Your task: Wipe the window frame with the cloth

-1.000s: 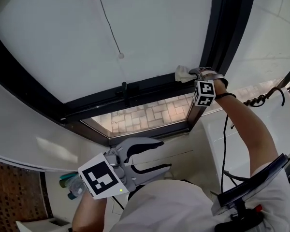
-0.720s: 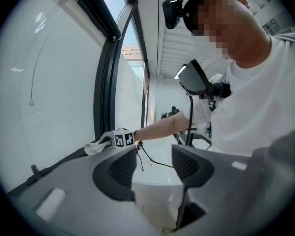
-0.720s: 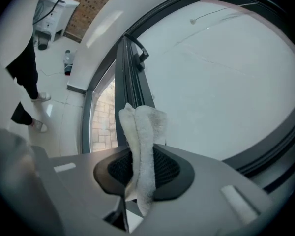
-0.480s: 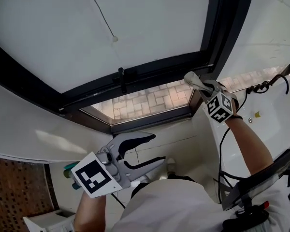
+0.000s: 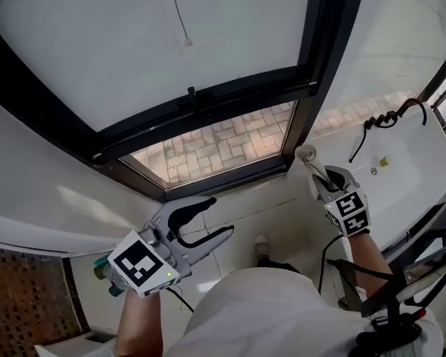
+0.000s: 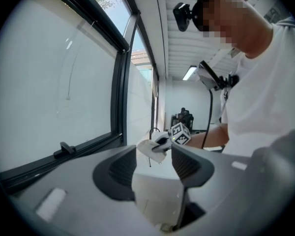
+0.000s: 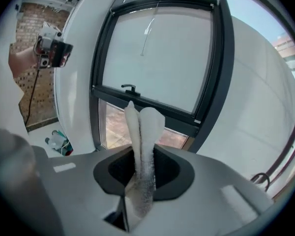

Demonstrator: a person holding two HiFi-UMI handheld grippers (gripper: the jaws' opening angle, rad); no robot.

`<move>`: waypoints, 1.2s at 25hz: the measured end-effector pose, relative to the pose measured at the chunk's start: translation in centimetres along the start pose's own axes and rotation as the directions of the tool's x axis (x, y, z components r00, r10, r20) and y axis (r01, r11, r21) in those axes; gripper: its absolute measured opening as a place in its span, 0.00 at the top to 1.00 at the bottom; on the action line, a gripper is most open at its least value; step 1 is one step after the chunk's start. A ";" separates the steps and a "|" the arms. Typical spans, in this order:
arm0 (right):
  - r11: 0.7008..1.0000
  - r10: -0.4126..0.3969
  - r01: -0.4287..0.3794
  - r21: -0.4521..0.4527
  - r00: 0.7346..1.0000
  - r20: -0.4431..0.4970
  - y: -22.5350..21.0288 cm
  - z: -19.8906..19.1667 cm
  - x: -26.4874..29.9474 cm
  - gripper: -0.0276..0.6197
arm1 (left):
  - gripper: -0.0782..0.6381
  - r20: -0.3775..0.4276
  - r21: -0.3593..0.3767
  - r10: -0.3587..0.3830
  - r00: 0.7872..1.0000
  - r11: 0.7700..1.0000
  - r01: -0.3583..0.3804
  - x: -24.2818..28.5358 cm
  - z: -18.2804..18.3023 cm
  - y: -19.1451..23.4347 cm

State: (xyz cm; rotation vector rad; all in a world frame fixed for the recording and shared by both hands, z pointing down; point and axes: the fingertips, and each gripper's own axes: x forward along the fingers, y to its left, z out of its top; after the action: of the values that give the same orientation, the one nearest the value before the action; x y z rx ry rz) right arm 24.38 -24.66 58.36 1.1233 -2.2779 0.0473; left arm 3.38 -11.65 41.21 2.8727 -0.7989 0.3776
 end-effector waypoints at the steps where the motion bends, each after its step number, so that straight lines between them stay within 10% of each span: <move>1: 1.000 -0.004 0.004 0.022 1.000 0.022 0.6 0.7 -1.2 0.84 | 0.55 0.000 0.002 0.007 1.000 1.000 -0.007 -0.8 -0.2 -0.2; 13: 0.995 0.072 -0.070 0.077 0.997 -0.033 5.9 10.4 -13.9 0.84 | 0.55 -0.003 -0.213 -0.002 1.000 0.977 0.002 -6.8 2.7 -4.0; 30: 0.988 0.112 -0.115 0.106 0.993 0.035 4.3 11.2 -18.6 0.84 | 0.55 -0.014 -0.198 0.018 1.000 0.980 -0.020 -3.7 5.5 -8.7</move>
State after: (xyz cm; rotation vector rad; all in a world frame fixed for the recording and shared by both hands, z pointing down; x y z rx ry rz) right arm 24.44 -11.72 40.37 1.0527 -2.3878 0.2031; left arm 5.94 -3.48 34.39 2.6773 -0.8127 0.2987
